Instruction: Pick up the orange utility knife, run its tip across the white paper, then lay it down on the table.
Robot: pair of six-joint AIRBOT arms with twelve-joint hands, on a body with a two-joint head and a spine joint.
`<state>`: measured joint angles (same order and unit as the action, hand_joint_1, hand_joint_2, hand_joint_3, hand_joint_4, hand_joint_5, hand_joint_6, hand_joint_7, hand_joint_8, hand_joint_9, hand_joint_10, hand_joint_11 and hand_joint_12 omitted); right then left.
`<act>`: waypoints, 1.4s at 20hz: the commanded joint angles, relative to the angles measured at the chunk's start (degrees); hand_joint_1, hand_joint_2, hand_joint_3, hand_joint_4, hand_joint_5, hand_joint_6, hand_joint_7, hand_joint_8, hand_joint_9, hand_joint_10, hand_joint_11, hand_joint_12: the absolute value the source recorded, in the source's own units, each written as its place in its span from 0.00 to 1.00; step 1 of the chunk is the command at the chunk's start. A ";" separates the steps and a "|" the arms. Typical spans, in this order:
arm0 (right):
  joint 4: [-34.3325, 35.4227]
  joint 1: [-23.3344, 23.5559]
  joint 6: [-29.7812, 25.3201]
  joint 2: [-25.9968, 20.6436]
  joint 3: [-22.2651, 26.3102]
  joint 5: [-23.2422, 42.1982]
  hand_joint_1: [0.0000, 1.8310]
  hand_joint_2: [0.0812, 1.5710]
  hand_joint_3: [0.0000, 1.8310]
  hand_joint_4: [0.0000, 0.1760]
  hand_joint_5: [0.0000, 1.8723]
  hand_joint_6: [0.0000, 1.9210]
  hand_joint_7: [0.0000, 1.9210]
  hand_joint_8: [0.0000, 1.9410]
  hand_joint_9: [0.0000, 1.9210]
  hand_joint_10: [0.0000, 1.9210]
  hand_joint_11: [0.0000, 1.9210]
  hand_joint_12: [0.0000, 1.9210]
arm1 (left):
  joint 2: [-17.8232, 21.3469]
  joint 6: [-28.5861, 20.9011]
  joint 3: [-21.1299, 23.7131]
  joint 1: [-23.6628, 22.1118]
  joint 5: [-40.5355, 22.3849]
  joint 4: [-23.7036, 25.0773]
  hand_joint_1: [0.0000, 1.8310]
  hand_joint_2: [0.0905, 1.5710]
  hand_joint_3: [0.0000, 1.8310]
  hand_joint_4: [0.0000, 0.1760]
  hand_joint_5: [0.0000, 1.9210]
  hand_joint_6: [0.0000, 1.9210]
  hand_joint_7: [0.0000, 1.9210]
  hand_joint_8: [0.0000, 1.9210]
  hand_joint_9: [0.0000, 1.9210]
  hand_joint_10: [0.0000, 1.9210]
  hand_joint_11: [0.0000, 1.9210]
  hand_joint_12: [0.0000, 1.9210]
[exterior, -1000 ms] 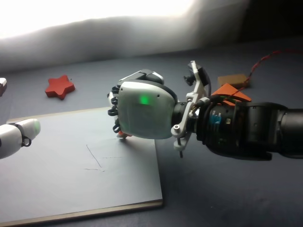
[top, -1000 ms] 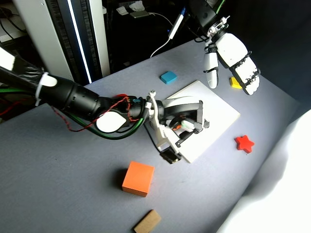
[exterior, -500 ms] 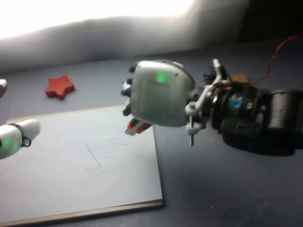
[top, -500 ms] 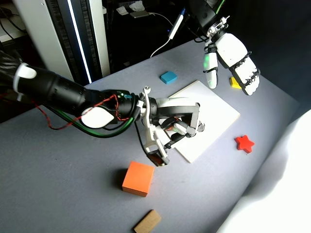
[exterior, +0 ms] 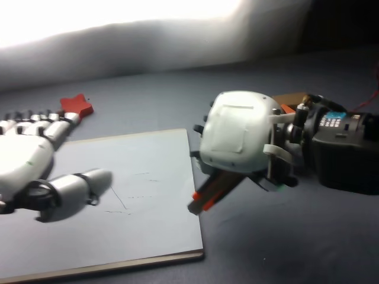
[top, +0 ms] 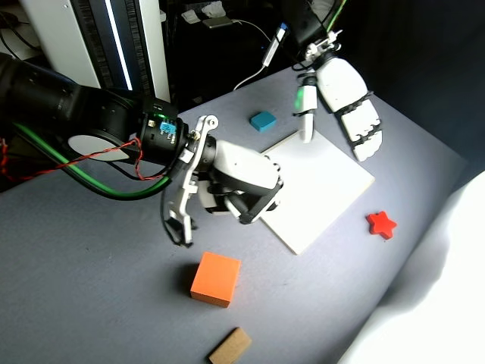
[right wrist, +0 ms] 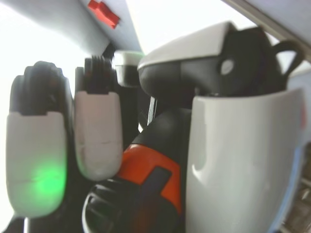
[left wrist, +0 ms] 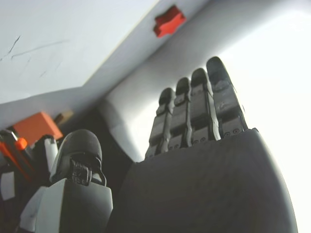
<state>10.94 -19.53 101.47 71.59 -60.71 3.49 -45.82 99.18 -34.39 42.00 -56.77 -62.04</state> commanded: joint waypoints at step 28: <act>0.92 -8.05 -0.45 -8.63 8.08 10.37 0.36 0.67 0.04 0.00 0.00 0.00 0.00 0.00 0.00 0.00 0.00 0.00 | -3.41 1.63 3.31 -2.02 -6.03 3.74 0.00 0.80 0.00 0.00 0.00 0.00 0.03 0.00 0.02 0.00 0.00 0.11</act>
<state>12.27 -28.05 100.75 63.05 -52.86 7.90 -49.54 100.84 -30.94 40.25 -58.26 -61.95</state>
